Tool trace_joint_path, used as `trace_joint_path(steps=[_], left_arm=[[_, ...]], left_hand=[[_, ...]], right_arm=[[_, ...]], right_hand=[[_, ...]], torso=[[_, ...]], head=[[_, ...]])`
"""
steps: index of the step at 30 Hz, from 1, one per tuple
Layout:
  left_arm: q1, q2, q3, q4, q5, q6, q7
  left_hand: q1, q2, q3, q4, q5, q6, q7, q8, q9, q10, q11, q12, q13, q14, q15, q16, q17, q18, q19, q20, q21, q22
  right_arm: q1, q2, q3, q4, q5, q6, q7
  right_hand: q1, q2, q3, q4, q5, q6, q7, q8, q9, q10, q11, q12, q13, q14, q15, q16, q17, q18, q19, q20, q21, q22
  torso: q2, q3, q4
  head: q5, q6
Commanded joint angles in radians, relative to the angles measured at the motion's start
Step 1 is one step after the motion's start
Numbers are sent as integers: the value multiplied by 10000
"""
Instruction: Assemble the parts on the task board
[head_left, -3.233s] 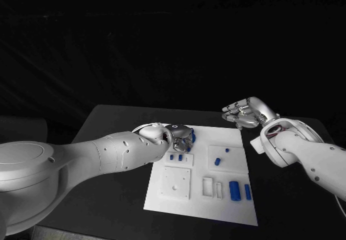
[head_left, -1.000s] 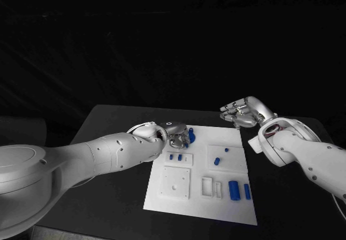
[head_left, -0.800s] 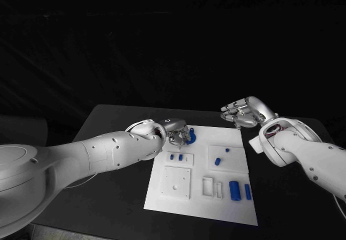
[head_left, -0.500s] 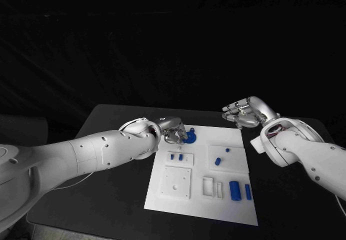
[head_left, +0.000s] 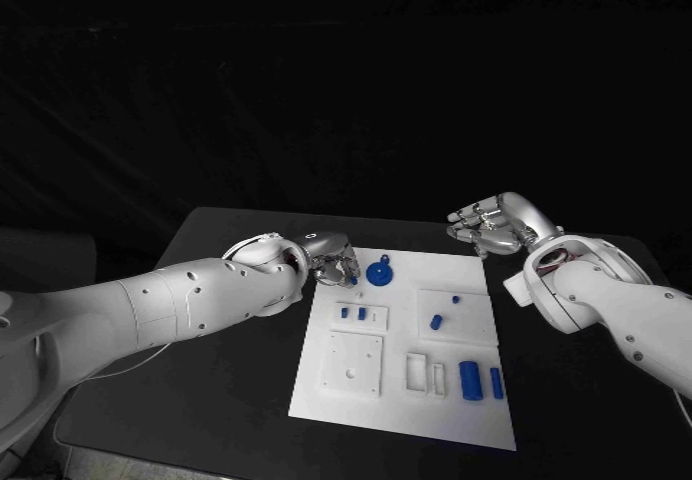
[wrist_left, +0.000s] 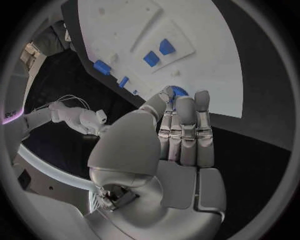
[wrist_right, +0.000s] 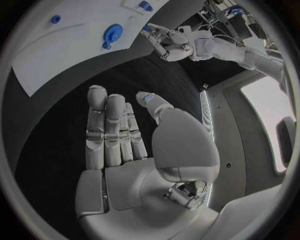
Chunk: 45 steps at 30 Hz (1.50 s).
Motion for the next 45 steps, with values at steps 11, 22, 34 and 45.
trace_joint_path(steps=[11,22,34,45], left_arm=[[-21,355,-21,-494,-205,527,109],[-126,573,-114,-747,-210,619,172],[-225,720,-139,-873,-208,654,211],[-256,793,-154,-948,-208,732,188]], left_hand=[[-11,12,-14,-68,-11,72,-9,18,13,22,23,-23,-7,50,-19,-72,-13,89,-52,-3,55,204],[-11,12,-14,-68,-11,72,-9,18,13,22,23,-23,-7,50,-19,-72,-13,89,-52,-3,55,204],[-21,28,-34,-77,-15,57,-6,15,11,15,25,-22,-6,45,-21,-88,-11,84,-61,-7,61,201],[-27,38,-36,-88,-19,42,-1,16,12,0,31,-24,-7,46,-21,-92,-5,82,-61,-9,59,199]], right_arm=[[-6,33,4,-12,4,83,118],[-6,35,4,1,4,82,117],[-6,42,4,-3,4,84,128],[-6,42,4,1,4,84,134]], right_hand=[[-34,-9,29,12,5,-73,6,41,5,26,19,-35,-15,54,15,-32,-8,107,270,60,-34,315],[-27,-7,45,-2,5,-65,2,42,5,31,16,-36,-15,55,13,-30,-10,107,275,58,-49,315],[-27,-7,45,-2,5,-65,2,42,5,31,16,-36,-15,55,13,-30,-10,107,275,58,-49,315],[-27,-7,45,-2,5,-65,2,42,5,31,16,-36,-15,55,13,-30,-10,107,275,58,-49,315]], torso=[[8,30,-15],[15,28,-28],[5,20,-18],[10,23,-20]], head=[[10,-25],[13,-10],[-8,-8],[-20,-5]])
